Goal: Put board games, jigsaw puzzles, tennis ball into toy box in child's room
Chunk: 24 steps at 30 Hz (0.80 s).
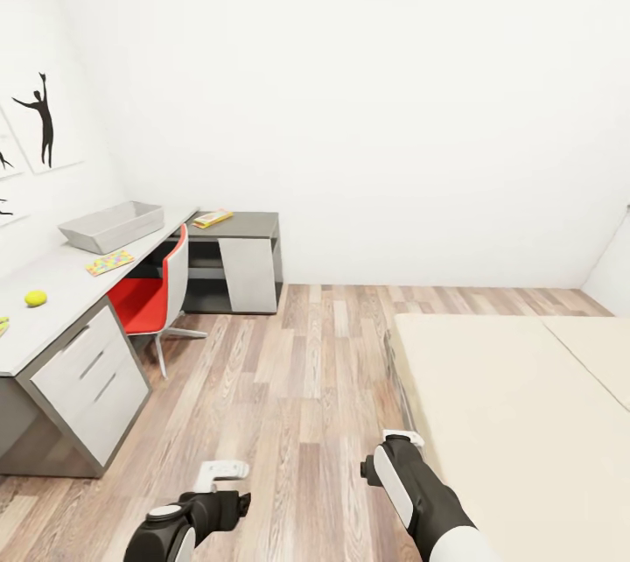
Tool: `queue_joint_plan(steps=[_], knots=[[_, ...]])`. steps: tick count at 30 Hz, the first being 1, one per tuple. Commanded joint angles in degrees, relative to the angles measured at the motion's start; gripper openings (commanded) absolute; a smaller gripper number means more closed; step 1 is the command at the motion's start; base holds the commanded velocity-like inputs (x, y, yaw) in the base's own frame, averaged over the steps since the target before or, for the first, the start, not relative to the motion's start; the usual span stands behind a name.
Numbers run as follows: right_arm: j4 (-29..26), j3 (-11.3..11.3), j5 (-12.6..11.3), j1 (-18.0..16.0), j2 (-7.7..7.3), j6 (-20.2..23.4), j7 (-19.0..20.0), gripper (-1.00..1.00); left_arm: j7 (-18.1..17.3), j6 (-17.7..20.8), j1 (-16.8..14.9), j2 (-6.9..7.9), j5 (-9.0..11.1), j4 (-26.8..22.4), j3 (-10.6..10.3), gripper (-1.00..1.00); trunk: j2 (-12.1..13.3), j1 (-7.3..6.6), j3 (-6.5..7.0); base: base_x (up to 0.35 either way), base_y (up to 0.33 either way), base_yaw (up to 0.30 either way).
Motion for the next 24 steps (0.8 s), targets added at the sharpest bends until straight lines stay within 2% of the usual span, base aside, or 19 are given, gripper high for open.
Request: queue_joint_plan(steps=[1,24], knots=[[-0.06,0.10,-0.54,-0.05,0.00,0.14,-0.52,1.00,0.09,0.31,-0.04,-0.01,0.02,-0.07,-0.32,1.00,-0.13,0.04,-0.13,0.000,-0.041,0.000],[-0.06,0.10,-0.64,-0.02,0.00,0.14,-0.52,1.00,0.20,0.37,-0.04,-0.01,0.02,-0.04,-0.86,1.00,-0.13,0.04,-0.13,0.000,-0.005,0.000]])
